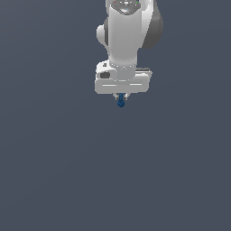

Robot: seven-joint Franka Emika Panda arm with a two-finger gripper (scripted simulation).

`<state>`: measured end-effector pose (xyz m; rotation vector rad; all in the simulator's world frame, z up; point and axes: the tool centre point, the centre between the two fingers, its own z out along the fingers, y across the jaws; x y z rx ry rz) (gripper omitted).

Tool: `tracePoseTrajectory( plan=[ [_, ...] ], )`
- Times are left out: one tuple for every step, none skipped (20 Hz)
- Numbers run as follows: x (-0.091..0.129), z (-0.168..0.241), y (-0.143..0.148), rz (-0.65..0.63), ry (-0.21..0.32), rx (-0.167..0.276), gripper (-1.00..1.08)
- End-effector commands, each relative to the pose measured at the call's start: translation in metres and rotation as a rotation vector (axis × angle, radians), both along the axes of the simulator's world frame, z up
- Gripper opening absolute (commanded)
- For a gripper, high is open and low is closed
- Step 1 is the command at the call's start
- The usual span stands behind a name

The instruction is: Pick up the object and move it to a goal position.

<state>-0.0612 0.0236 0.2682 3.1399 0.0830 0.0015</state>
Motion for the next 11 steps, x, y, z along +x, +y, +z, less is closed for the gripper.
tracePoseTrajectory(
  plan=[
    [-0.007, 0.015, 0.003, 0.0, 0.001, 0.0, -1.0],
    [-0.009, 0.02, 0.003, 0.0, 0.001, 0.0, -1.0],
    [-0.011, 0.024, 0.004, 0.0, 0.001, 0.0, -1.0],
    [-0.012, 0.028, 0.005, 0.0, 0.001, 0.0, -1.0],
    [-0.014, 0.032, 0.006, 0.0, 0.001, 0.0, -1.0],
    [-0.015, 0.035, 0.006, 0.0, 0.001, 0.0, -1.0],
    [-0.016, 0.038, 0.006, 0.0, 0.001, 0.0, -1.0],
    [-0.016, 0.039, 0.007, 0.0, 0.001, 0.0, -1.0],
    [-0.017, 0.041, 0.007, 0.0, 0.001, 0.0, -1.0],
    [-0.017, 0.042, 0.007, 0.0, 0.001, 0.0, -1.0],
    [-0.017, 0.042, 0.007, 0.0, 0.001, 0.0, -1.0]
  ],
)
